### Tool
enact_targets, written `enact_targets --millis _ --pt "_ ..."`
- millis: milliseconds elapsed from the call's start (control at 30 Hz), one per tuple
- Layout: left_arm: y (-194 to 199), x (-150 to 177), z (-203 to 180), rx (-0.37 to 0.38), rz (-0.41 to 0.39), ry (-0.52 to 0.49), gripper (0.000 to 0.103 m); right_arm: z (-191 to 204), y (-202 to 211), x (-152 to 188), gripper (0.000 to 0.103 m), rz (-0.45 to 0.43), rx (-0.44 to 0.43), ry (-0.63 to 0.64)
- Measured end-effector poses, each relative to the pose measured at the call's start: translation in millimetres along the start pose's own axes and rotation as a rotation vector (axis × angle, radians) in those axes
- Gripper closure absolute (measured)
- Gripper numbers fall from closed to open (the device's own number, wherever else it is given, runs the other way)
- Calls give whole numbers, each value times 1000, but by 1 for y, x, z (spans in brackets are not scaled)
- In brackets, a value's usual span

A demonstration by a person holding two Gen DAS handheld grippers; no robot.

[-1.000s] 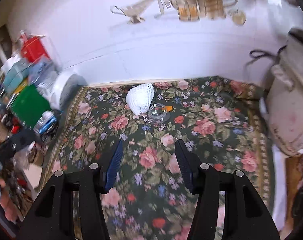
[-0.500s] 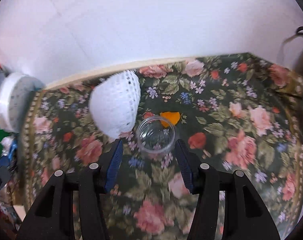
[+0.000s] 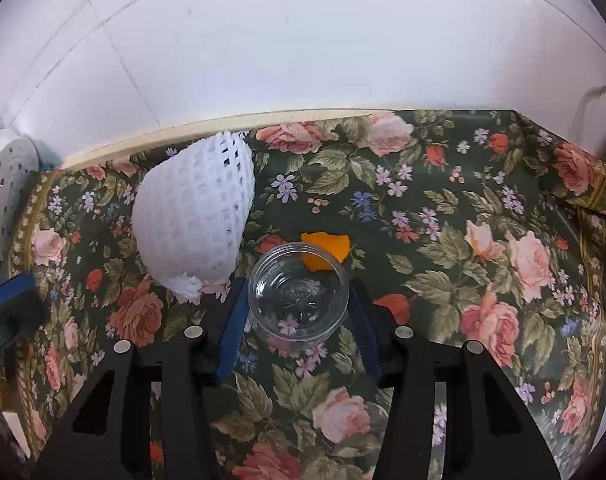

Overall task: Collect trash
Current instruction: 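Grasp the white mesh net with the left tool while the right grasps the clear jar, then carry the mesh net and clear jar down over the white floor bucket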

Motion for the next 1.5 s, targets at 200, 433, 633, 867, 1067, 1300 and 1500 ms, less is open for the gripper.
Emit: enact_targets --millis 200,433,633,867,1067,1300,1500 --pt "-43 -24 -6 30 14 39 41 -37 33 16 57 -35 -13 -67" --pt "-88 -33 -7 29 54 89 41 -70 60 38 57 -54 18 -138" --pt "-101 -35 -21 -36 23 26 39 -79 73 50 57 -65 42 -176" --pt "-89 -29 -22 -24 -8 27 72 -82 94 63 57 -81 50 -177" --pt "-47 -8 -39 -79 -38 -38 78 -79 124 76 57 -108 24 -154" --pt "44 38 -72 -96 -135 -39 78 -80 173 97 57 -159 -35 -85" --pt "125 92 -103 -111 -236 -7 78 -80 217 121 57 -204 -91 12"
Point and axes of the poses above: each gripper's, at about its wrist camera, not at the fingertips, and y roughly against the way its jaws point, z to its left, x to its underside, the point moved 1 cm from there along -y, roughly the way its jaws point, and after that the axes turned 9 degrees about x, right-handed, at the moved point
